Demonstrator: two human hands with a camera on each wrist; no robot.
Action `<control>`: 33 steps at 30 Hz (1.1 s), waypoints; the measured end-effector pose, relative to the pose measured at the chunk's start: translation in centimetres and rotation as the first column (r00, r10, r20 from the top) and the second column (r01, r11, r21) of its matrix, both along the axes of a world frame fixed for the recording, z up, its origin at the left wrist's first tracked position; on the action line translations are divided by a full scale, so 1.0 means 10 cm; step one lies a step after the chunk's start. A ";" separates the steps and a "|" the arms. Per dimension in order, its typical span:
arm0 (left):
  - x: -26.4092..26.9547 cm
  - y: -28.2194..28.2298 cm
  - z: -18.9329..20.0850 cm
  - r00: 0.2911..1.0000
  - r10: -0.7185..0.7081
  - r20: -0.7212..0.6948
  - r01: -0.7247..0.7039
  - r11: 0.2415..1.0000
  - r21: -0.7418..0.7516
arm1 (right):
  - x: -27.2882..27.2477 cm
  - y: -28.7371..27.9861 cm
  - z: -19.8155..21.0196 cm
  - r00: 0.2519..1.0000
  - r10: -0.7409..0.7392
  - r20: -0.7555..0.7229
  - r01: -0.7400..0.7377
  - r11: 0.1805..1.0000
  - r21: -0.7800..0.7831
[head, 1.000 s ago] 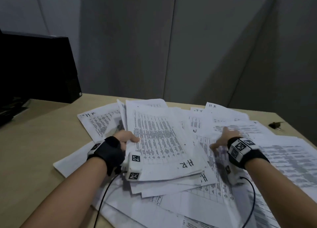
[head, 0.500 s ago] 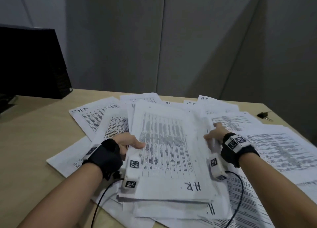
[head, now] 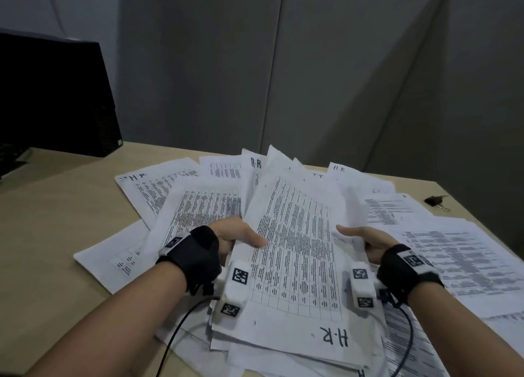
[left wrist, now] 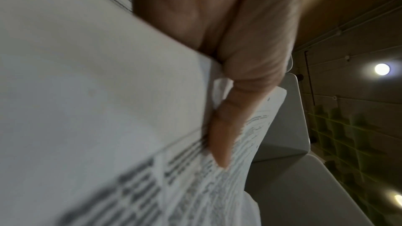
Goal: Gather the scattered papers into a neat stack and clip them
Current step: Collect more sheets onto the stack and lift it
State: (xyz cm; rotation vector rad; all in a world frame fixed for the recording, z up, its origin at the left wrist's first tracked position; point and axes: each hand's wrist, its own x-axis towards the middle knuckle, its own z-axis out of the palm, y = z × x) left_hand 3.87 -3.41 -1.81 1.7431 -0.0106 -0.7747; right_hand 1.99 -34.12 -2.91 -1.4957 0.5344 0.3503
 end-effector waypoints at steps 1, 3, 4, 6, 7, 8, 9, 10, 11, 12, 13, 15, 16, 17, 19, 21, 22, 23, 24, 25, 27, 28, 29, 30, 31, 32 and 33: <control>0.00 0.00 -0.01 1.000 -0.009 -0.004 0.009 1.000 -0.011 | -0.02 0.01 0.01 1.000 0.011 -0.007 -0.011 1.000 0.017; -0.04 0.00 -0.01 1.000 0.011 -0.015 -0.012 0.999 -0.047 | -0.04 0.07 0.09 0.999 0.042 -0.009 -0.041 0.998 0.048; -0.06 0.01 0.01 0.999 0.034 -0.014 -0.035 0.997 -0.068 | -0.01 0.10 0.13 0.999 0.040 -0.010 -0.039 0.997 0.073; -0.07 0.08 0.03 0.994 0.103 -0.023 -0.105 0.986 -0.126 | -0.01 0.24 0.26 0.998 0.060 0.019 -0.062 0.995 0.085; -0.05 0.16 0.02 0.989 0.147 -0.029 -0.150 0.976 -0.160 | 0.02 0.31 0.33 0.996 0.075 0.055 -0.080 0.993 0.088; -0.04 0.25 0.05 0.980 0.198 -0.036 -0.201 0.960 -0.197 | 0.06 0.40 0.41 0.994 0.062 0.086 -0.072 0.992 0.108; 0.00 0.34 0.04 0.967 0.251 -0.049 -0.255 0.937 -0.238 | 0.11 0.48 0.49 0.992 0.063 0.105 -0.075 0.990 0.120; 0.00 0.42 0.06 0.952 0.301 -0.055 -0.305 0.916 -0.259 | 0.17 0.55 0.56 0.991 0.075 0.110 -0.091 0.986 0.140; 0.00 0.48 0.07 0.944 0.324 -0.066 -0.328 0.896 -0.299 | 0.22 0.61 0.62 0.988 0.110 0.106 -0.124 0.984 0.131; 0.00 0.54 0.08 0.925 0.372 -0.077 -0.376 0.866 -0.330 | 0.30 0.66 0.65 0.987 0.127 0.100 -0.137 0.985 0.103; 0.01 0.58 0.08 0.907 0.409 -0.104 -0.417 0.832 -0.366 | 0.35 0.69 0.65 0.980 0.175 0.096 -0.179 0.983 0.032; 0.03 0.65 0.10 0.885 0.435 -0.163 -0.463 0.799 -0.384 | 0.45 0.71 0.57 0.960 0.277 0.033 -0.269 0.951 -0.153; 0.05 0.67 0.10 0.886 0.432 -0.172 -0.464 0.804 -0.371 | 0.47 0.74 0.52 0.952 0.305 -0.019 -0.302 0.927 -0.222; 0.07 0.69 0.09 0.882 0.441 -0.165 -0.471 0.817 -0.333 | 0.42 0.79 0.50 0.945 0.323 -0.056 -0.327 0.910 -0.255; 0.07 0.70 0.07 0.895 0.413 -0.168 -0.443 0.869 -0.222 | 0.28 0.91 0.47 0.921 0.370 -0.125 -0.390 0.864 -0.317; 0.04 0.63 0.04 0.904 0.365 -0.225 -0.403 0.902 -0.158 | 0.16 0.98 0.44 0.891 0.422 -0.164 -0.453 0.823 -0.344; 0.03 0.59 0.03 0.904 0.351 -0.243 -0.394 0.906 -0.154 | 0.15 0.98 0.42 0.889 0.430 -0.158 -0.458 0.817 -0.349; 0.02 0.54 0.04 0.908 0.331 -0.255 -0.380 0.909 -0.172 | 0.15 0.95 0.43 0.884 0.438 -0.161 -0.466 0.809 -0.359; 0.02 0.50 0.07 0.913 0.322 -0.249 -0.374 0.906 -0.197 | 0.19 0.94 0.47 0.877 0.454 -0.159 -0.479 0.796 -0.370; 0.02 0.46 0.12 0.917 0.309 -0.252 -0.369 0.898 -0.239 | 0.19 0.94 0.54 0.871 0.469 -0.145 -0.486 0.781 -0.391; 0.04 0.43 0.24 0.918 0.308 -0.251 -0.378 0.872 -0.312 | 0.26 0.90 0.69 0.872 0.468 -0.141 -0.479 0.761 -0.437; 0.05 0.45 0.31 0.918 0.318 -0.237 -0.384 0.862 -0.332 | 0.29 0.90 0.76 0.874 0.470 -0.127 -0.474 0.762 -0.441; 0.07 0.48 0.37 0.919 0.329 -0.217 -0.388 0.855 -0.345 | 0.31 0.90 0.83 0.881 0.463 -0.102 -0.459 0.778 -0.428; 0.10 0.53 0.42 0.916 0.358 -0.184 -0.400 0.855 -0.329 | 0.36 0.90 0.87 0.896 0.441 -0.054 -0.425 0.816 -0.391; 0.13 0.61 0.46 0.908 0.390 -0.154 -0.420 0.853 -0.311 | 0.35 0.93 0.92 0.904 0.428 -0.025 -0.408 0.841 -0.356; 0.16 0.71 0.49 0.900 0.417 -0.125 -0.435 0.854 -0.285 | 0.36 0.96 0.94 0.913 0.408 0.000 -0.387 0.867 -0.312; 0.18 0.84 0.51 0.893 0.441 -0.094 -0.449 0.853 -0.266 | 0.37 1.00 0.93 0.923 0.385 0.021 -0.365 0.889 -0.275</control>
